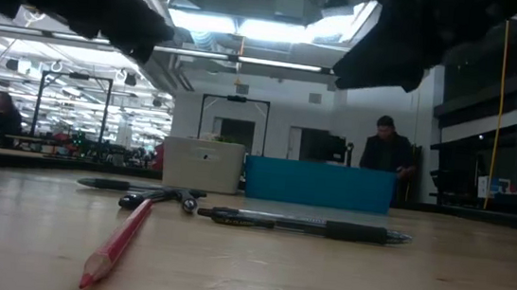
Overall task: Sort pens & pencils
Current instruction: Put the red pencil into the blue bin
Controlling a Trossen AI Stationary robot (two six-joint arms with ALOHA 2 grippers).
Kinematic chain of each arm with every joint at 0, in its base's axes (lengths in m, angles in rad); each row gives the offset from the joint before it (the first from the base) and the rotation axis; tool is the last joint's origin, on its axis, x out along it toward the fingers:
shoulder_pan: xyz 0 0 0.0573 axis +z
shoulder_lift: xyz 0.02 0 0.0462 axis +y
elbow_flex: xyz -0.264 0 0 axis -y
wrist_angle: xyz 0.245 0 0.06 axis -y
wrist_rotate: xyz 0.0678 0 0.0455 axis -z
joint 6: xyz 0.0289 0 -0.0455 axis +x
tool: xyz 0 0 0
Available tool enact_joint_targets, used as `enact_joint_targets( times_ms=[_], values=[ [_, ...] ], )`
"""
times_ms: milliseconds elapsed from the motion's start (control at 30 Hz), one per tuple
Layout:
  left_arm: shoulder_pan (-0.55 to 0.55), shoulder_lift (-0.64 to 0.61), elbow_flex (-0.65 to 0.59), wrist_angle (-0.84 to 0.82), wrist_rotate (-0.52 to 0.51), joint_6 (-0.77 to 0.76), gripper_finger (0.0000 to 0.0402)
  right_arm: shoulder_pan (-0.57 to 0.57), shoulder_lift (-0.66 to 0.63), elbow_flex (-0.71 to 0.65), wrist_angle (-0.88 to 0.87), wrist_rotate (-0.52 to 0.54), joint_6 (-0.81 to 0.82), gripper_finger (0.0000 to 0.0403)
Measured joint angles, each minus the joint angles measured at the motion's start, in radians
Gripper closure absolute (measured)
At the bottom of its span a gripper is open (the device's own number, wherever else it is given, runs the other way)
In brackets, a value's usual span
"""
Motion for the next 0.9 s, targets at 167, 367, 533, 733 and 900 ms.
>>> enact_joint_targets(
  times_ms=[167, 367, 533, 733, 900],
  values=[
    [-0.06, 0.075, 0.146, -0.157, -0.001, 0.069, 0.0319, 0.016, 0.0, -0.059, 0.104, 0.003, 0.001, 0.0232],
    [-0.109, 0.24, 0.376, -0.465, -0.041, 0.143, 0.0319, 0.043, 0.0, -0.078, 0.155, 0.003, 0.004, 0.0232],
    [-0.144, 0.375, 0.514, -0.678, -0.087, 0.225, 0.0319, 0.082, 0.0, -0.078, 0.153, 0.003, 0.023, 0.0232],
    [-0.203, 0.526, 0.652, -0.843, -0.172, 0.337, 0.0319, 0.135, 0.0, -0.078, 0.153, 0.003, 0.027, 0.0232],
    [-0.222, 0.639, 0.764, -0.969, -0.236, 0.389, 0.0319, 0.159, 0.0, -0.078, 0.152, 0.003, 0.05, 0.0232]
  ],
)
